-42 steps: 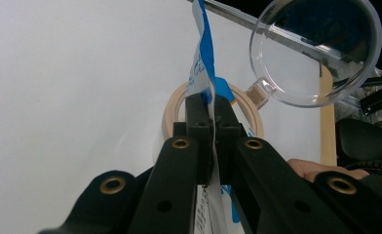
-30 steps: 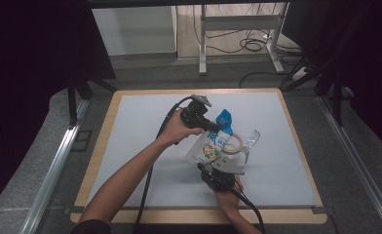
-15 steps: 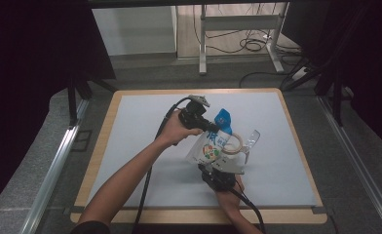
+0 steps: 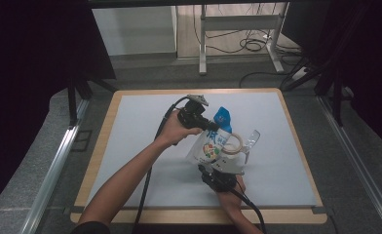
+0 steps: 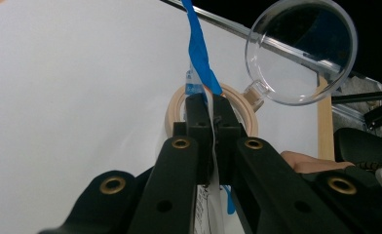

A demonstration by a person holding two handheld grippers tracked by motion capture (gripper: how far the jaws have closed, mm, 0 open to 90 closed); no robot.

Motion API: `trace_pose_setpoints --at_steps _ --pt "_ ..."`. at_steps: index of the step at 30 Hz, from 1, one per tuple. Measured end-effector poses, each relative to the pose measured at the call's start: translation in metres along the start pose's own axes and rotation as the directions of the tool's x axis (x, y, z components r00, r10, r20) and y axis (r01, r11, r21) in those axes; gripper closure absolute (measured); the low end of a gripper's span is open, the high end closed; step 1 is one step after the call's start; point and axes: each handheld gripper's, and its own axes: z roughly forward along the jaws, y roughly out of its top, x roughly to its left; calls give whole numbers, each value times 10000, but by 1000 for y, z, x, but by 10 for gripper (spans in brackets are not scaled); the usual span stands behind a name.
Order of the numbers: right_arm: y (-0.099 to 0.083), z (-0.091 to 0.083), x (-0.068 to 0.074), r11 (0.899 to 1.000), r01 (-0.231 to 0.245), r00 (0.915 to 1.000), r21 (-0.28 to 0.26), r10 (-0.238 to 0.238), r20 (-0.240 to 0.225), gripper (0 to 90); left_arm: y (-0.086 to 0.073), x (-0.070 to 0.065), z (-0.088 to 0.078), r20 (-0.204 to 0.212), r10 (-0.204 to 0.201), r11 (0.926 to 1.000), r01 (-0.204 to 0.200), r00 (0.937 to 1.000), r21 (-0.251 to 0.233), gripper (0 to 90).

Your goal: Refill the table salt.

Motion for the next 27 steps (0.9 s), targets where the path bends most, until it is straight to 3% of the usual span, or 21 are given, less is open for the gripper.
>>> trace_pose_setpoints --at_steps 3,14,27 --pt "0 -1 2 9997 253 9997 76 -254 23 524 -1 -1 -1 -16 30 10000 -30 10000 -19 895" --pt "-2 -6 -4 9998 -48 9998 178 51 -178 501 -4 -3 -3 26 -4 9999 4 10000 -125 896" --pt "-3 -8 -10 9996 -225 9997 144 226 -82 500 -4 -7 -8 21 58 9996 -58 10000 -271 896"
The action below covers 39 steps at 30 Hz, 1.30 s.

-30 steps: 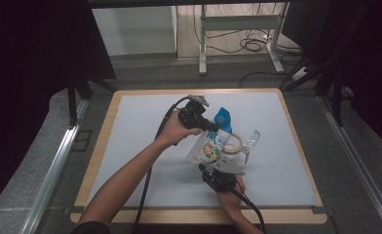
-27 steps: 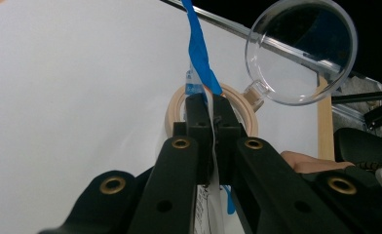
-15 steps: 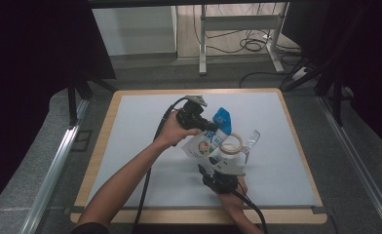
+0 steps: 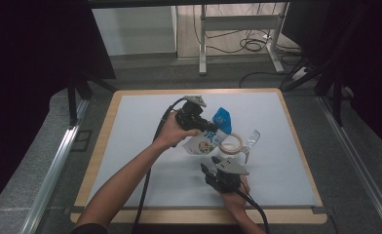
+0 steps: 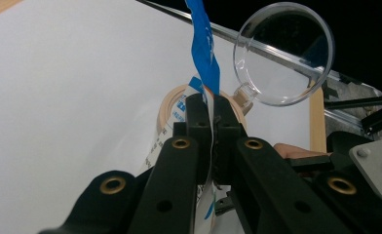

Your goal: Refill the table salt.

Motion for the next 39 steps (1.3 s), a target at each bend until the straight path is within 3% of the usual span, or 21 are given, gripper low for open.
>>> trace_pose_setpoints --at_steps 12,25,33,39 --pt "-1 -3 -5 9999 -161 9998 -61 162 91 499 -9 2 -10 -225 -216 9988 206 9995 -452 896" --pt "-2 -7 -12 9995 -278 9996 -128 279 78 497 -37 12 -32 -638 -768 9895 683 9950 -1270 896" --pt "-2 -6 -12 9996 -261 9996 -118 262 77 497 -48 23 -46 -1030 -1109 9830 939 9885 -1581 895" --pt "-2 -6 -12 9996 -272 9996 -127 273 81 497 -60 37 -58 -1511 -1557 9723 1245 9762 -1980 896"
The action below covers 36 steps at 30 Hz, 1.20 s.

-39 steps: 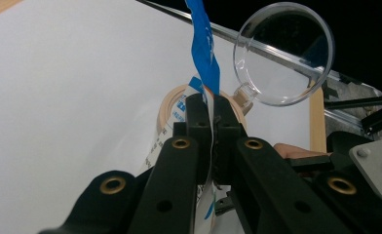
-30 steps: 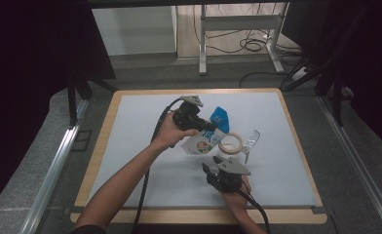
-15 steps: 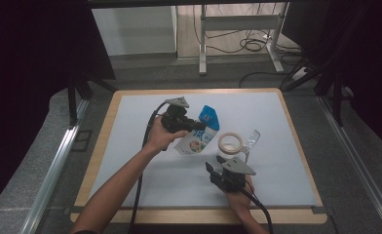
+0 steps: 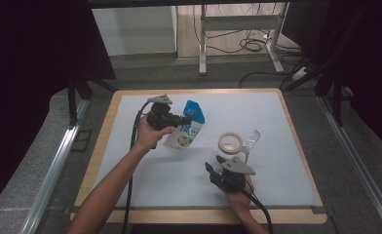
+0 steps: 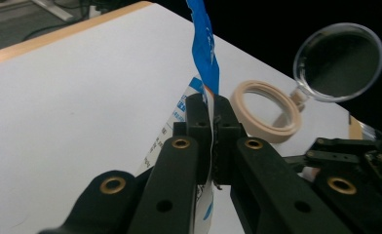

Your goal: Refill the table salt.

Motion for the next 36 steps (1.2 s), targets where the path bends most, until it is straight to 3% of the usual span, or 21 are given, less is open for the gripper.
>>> trace_pose_setpoints --at_steps 8,16,23,28,36 --pt "0 1 0 10000 22 10000 -20 -22 -1 497 -10 23 -9 -733 -337 9990 314 9967 -319 895" --pt "0 1 0 10000 -19 10000 1 19 -18 497 -24 45 -16 -1332 -890 9936 787 9871 -808 895" --pt "0 1 0 10000 -27 10000 -13 27 -19 497 -38 51 -26 -1840 -1008 9926 861 9777 -857 894" --pt "0 1 0 10000 8 10000 10 -8 -18 497 -48 55 -39 -2012 -1228 9882 1009 9718 -1156 891" --pt "0 1 1 10000 -2 10000 -15 2 -21 497 -62 48 -55 -2403 -851 9930 625 9670 -1001 886"
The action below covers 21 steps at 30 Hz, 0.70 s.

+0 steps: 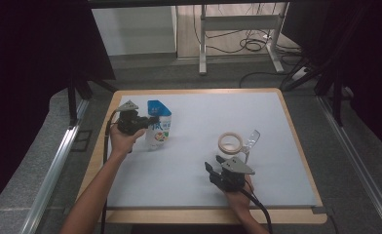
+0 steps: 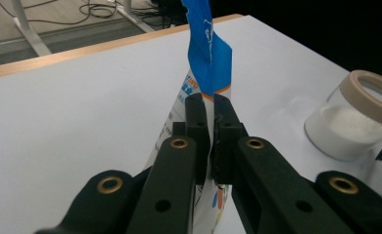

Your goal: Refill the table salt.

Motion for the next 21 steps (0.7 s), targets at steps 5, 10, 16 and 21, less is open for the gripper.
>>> trace_pose_setpoints --at_steps 5,10,16,21 --pt "0 0 0 10000 0 10000 -17 0 9 495 -6 0 -9 -166 164 9998 -162 9997 122 883" --pt "0 0 1 10000 13 10000 -32 -13 3 491 -10 0 -16 -326 235 9995 -228 9992 200 879" --pt "0 0 0 10000 -16 10000 -34 16 -5 489 -14 3 -20 -352 111 9999 -107 9993 102 873" --pt "0 0 0 10000 -23 10000 -38 23 -6 489 -15 4 -20 -319 83 10000 -82 9995 33 866"
